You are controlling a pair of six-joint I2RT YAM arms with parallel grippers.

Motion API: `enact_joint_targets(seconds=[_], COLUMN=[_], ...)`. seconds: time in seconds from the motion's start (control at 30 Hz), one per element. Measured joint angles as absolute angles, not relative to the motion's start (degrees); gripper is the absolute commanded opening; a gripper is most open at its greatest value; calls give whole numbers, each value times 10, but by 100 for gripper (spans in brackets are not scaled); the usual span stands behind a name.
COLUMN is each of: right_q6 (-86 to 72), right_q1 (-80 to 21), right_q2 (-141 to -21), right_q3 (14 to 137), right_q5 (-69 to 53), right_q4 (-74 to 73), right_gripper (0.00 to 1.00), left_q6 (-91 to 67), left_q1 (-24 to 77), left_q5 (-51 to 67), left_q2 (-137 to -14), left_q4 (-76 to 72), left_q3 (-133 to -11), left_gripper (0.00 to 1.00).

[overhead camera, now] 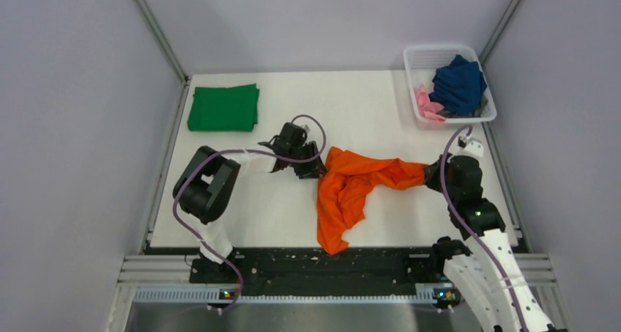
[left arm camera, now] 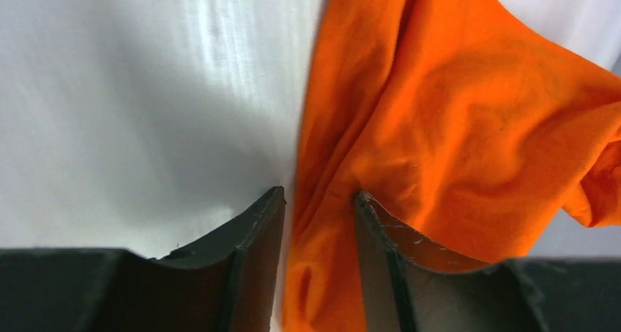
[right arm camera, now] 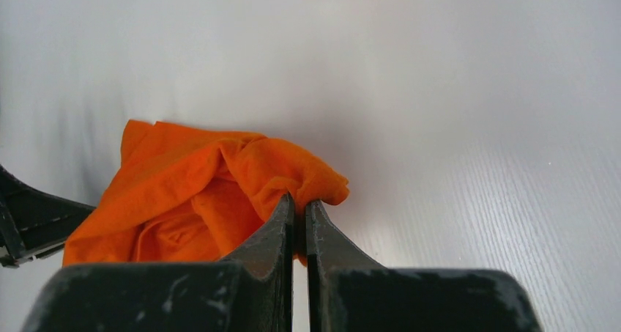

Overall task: Fold and stack the t-shirts
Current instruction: Flatten out the tshirt

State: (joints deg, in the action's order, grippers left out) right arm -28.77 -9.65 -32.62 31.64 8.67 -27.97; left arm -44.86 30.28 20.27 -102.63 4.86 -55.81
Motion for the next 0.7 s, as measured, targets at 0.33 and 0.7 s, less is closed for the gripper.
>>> enact_joint_targets(seconds=[0.33, 0.7], right_q6=[-284, -253], right_q1=[-96, -96], right_q2=[-326, -323], right_q3=[320, 428], right_q5=[115, 57], right_q4=[-291, -308], right_gripper=[0, 0], left_q6=[-458, -427], left_q1=[360, 378], left_q5=[251, 47], left_q2=[-1066, -695], left_q4=[17, 74], left_q3=[-570, -499], left_gripper=[0, 0])
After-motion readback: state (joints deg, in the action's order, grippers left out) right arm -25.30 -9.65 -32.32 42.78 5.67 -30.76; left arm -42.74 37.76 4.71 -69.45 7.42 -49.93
